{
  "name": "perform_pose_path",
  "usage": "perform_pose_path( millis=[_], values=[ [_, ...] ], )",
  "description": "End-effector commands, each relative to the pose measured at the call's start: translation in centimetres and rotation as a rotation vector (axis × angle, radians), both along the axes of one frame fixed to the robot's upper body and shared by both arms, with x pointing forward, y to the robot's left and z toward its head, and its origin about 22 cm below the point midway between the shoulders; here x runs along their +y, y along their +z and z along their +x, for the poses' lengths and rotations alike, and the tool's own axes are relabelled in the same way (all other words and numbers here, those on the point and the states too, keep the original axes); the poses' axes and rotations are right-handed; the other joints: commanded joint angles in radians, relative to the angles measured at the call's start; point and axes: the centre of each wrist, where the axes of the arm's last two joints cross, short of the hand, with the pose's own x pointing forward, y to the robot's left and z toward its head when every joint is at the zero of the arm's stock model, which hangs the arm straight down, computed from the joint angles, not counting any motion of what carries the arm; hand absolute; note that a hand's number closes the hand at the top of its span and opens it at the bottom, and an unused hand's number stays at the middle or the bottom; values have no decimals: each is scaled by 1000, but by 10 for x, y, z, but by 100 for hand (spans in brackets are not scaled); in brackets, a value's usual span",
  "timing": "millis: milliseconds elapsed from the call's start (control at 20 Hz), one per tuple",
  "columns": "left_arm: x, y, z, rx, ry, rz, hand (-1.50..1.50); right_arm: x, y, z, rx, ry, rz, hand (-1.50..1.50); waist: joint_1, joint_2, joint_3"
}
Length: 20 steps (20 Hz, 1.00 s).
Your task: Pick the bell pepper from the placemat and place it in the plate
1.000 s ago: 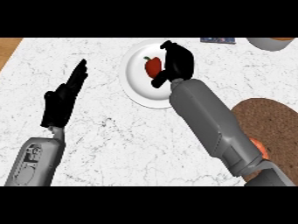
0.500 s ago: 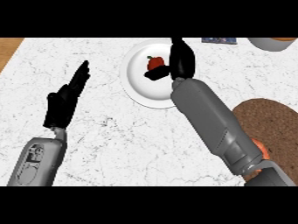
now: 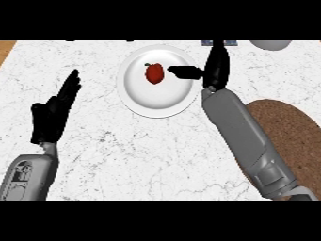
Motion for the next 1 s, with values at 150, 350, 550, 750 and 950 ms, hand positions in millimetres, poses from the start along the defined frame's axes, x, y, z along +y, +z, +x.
perform_pose_path(
  millis=[150, 350, 550, 750, 950],
  values=[
    [-7, -8, -7, 15, 19, 19, 0, -68, -4, -25, -33, -48, 59, -150, -28, -7, -1],
    [1, -2, -8, 5, 26, 9, 0, -95, -19, -65, -28, -4, 55, -150, -25, -7, -1],
    [-7, 3, -3, -11, 23, 21, 0, -136, -6, -64, 3, -19, 18, -150, -15, -3, -1],
    [-2, 1, -1, 16, 19, 12, 0, -145, -8, -94, -21, -10, 69, -150, -15, -3, -1],
    [10, -8, -17, -3, 8, 4, 0, -182, -27, -94, -35, -16, 78, -150, -9, -1, 0]
  ],
)
